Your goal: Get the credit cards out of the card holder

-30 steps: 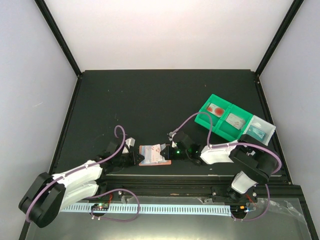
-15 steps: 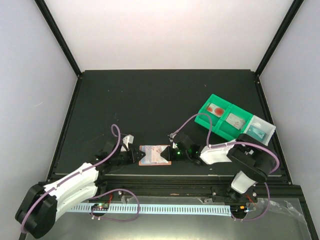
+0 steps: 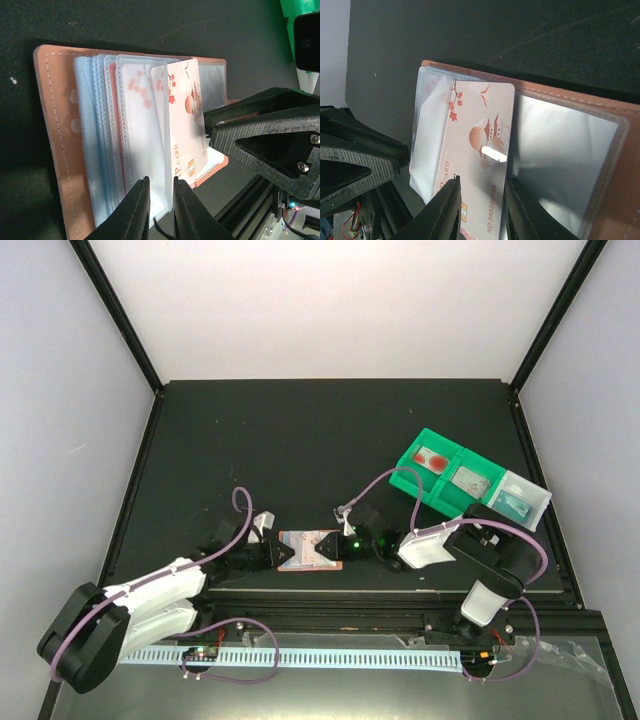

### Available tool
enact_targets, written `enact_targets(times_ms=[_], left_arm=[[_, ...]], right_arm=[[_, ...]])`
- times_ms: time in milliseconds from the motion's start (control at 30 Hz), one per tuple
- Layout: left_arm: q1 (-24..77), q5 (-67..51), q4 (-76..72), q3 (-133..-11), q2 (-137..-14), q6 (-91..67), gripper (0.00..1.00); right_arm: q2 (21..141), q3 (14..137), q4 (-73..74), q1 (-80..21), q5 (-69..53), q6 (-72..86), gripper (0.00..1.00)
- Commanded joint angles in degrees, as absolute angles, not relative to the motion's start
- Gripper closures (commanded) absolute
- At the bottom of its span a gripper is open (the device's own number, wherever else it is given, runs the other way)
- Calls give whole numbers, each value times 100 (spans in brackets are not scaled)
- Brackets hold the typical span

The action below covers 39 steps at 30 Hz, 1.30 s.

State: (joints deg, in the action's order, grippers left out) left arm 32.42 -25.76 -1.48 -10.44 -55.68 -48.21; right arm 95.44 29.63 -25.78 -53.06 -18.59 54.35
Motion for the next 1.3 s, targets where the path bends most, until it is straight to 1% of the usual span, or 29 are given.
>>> enact_targets(times_ms=[0,167,300,433,533,667,700,833,933,1000,1100,1267], left_arm=[[3296,-2690,-572,-1226,-5715,-4756,84],[3324,-2672,-629,-1349,-5825,-4704,85],[3338,-2712,-788,-1369,-6166,-4682,86],[3367,-2633,-856,-1315,-6412,-4730,87],[3382,-2510,-835,-1224,-6487,-4776,87],[3376,-2428,-855,-1144,-6496,-4823,87],[3378,-2419,-841,-1143,-6489,-4829,87],[3381,-2406,-844,-1108,-6407,-4925,83],[3384,-2417,-784,-1145,-6298,-4942,76],[3382,-2412,-726,-1183,-6258,-4933,74],[3377,-2494,-712,-1187,-6218,-4926,75],[3377,-2579,-731,-1193,-6271,-4854,80]], right_arm=[[9731,2887,-2581,-5265,-1916,5468,72],[9718,2835,-2657,-5232,-1923,5462,73],[9819,2865,-2784,-5221,-2037,5482,73],[9841,2842,-2860,-5216,-2067,5503,75],[9781,2798,-2891,-5188,-2072,5487,82],[9608,2732,-2893,-5130,-2042,5452,97],[9561,2707,-2887,-5113,-2035,5457,99],[9310,2584,-2849,-5093,-1992,5471,99],[9172,2550,-2766,-5087,-1956,5430,99],[9121,2536,-2764,-5087,-1970,5436,99],[9098,2457,-2921,-5086,-2043,5484,99],[9257,2479,-3175,-5088,-2291,5542,99]])
